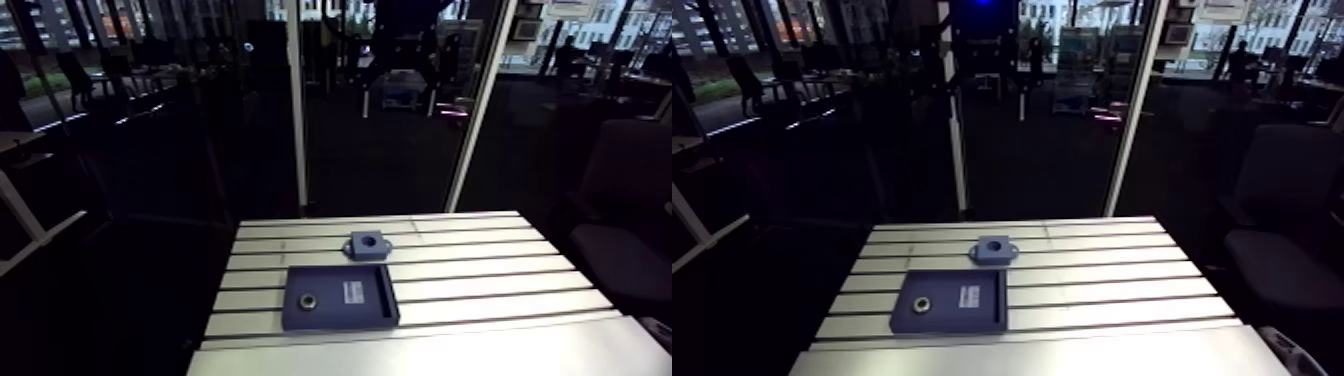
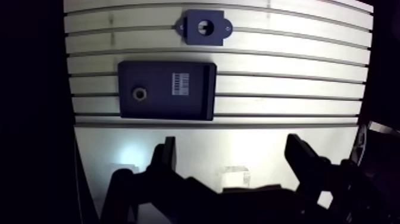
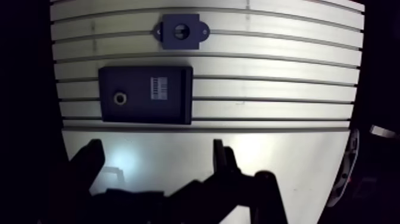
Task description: Pick up the bearing and press it into the housing until flush.
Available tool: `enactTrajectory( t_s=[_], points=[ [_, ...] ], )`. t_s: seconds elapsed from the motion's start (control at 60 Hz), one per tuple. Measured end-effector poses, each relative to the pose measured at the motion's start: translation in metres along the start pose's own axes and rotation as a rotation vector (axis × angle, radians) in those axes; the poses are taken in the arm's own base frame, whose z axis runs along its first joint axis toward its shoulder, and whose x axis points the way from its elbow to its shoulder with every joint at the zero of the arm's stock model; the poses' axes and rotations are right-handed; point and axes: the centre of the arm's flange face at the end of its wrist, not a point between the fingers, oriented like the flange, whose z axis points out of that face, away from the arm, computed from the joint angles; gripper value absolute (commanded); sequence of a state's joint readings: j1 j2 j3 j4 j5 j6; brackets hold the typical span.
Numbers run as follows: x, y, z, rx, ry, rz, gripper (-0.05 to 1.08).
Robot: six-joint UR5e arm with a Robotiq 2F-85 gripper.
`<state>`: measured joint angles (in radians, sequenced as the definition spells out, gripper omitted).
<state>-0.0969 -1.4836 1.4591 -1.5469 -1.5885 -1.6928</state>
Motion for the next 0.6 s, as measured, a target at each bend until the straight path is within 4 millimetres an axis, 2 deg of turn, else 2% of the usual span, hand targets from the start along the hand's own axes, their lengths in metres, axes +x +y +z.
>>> enactTrajectory(
  t_s=[0.133, 0.267, 0.6],
  points=[
    [-0.001, -0.003, 0.005, -0.001, -0.009, -0.004, 0.01],
    [-0.004, -0.013, 0.018, -0.001, -0.019, -0.016, 0.01],
    [-0.011, -0.047, 0.072, 0.000, 0.026, -0.032, 0.01]
  ],
)
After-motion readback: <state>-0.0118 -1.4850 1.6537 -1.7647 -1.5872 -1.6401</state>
